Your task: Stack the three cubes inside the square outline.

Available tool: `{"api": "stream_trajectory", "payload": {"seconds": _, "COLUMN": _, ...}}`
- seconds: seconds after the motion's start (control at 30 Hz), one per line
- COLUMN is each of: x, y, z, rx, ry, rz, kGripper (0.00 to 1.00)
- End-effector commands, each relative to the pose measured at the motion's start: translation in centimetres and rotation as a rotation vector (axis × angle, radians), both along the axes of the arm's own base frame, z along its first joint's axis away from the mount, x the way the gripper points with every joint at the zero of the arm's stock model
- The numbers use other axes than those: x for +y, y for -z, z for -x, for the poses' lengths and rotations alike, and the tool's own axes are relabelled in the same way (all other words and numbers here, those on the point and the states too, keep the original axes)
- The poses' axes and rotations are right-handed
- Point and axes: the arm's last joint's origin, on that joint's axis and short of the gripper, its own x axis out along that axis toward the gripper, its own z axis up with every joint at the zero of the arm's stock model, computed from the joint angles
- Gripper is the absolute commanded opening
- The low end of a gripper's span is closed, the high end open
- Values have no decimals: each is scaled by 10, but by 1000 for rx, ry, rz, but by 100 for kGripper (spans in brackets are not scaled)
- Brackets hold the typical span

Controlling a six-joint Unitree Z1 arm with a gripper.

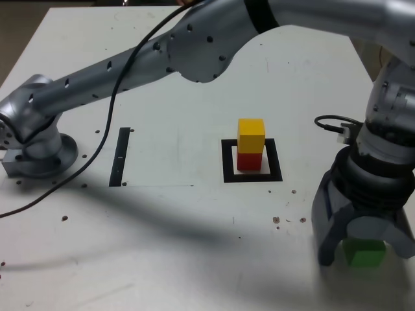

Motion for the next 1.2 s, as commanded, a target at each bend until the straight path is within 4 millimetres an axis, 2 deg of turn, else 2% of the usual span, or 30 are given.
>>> {"api": "stream_trajectory", "payload": {"seconds": 0.0, "x": 2, "y": 3, "z": 0, "rx": 16, "ry": 2, "rz": -4, "kGripper": 85}}
{"api": "stream_trajectory", "payload": {"seconds": 0.17, "x": 3, "y": 4, "z": -1, "rx": 18, "ry": 5, "rz": -5, "kGripper": 71}}
{"api": "stream_trajectory", "payload": {"seconds": 0.4, "x": 4, "y": 3, "z": -2, "rx": 3, "ry": 8, "rz": -20, "kGripper": 39}}
{"api": "stream_trajectory", "payload": {"seconds": 0.5, "x": 4, "y": 2, "z": -2, "rx": -3, "ry": 10, "rz": -20, "kGripper": 31}}
{"api": "stream_trajectory", "payload": {"seconds": 1.17, "x": 4, "y": -3, "z": -1, "rx": -9, "ry": 19, "rz": -18, "kGripper": 29}}
